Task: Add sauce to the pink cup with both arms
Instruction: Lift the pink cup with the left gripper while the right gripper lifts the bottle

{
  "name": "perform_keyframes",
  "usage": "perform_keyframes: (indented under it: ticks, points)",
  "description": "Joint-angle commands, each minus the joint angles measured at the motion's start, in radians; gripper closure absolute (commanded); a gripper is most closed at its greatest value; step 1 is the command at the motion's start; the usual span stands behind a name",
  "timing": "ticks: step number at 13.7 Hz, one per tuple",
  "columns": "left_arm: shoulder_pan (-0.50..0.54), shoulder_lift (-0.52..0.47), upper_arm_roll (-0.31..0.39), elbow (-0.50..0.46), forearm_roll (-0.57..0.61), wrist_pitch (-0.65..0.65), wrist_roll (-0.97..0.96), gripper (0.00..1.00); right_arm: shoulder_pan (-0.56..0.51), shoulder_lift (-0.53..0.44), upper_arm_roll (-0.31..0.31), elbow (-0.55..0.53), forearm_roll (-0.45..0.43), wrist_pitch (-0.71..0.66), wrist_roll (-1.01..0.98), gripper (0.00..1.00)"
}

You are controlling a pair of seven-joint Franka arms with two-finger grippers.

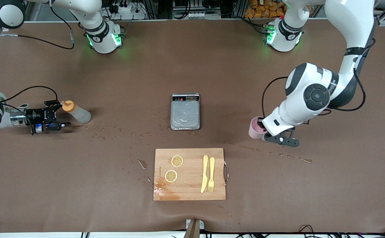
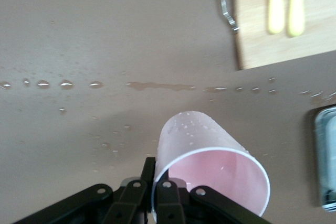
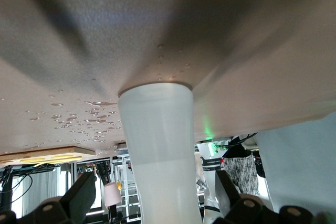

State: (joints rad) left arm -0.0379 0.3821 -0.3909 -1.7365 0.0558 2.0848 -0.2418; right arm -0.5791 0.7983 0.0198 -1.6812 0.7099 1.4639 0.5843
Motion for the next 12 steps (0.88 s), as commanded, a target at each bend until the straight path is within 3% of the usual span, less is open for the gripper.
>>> perform_keyframes:
  ticks: [1, 7, 10, 12]
  points:
    - [-0.077, 0.043, 0.001, 0.096, -0.033, -0.055, -0.097, 1.00, 0.024, -0.004, 0.000, -0.026, 0.028, 0.032, 0.019, 0.00]
    - [-0.238, 0.125, 0.001, 0.164, -0.034, -0.055, -0.302, 1.00, 0.048, -0.008, 0.000, -0.061, 0.037, 0.064, 0.009, 0.00]
    - [-0.328, 0.205, 0.001, 0.254, -0.034, -0.055, -0.425, 1.00, 0.048, -0.010, 0.002, -0.063, 0.037, 0.056, 0.009, 0.15]
    - [-0.379, 0.257, 0.003, 0.299, -0.034, -0.052, -0.479, 1.00, 0.048, -0.011, 0.002, -0.061, 0.042, 0.055, 0.008, 0.34]
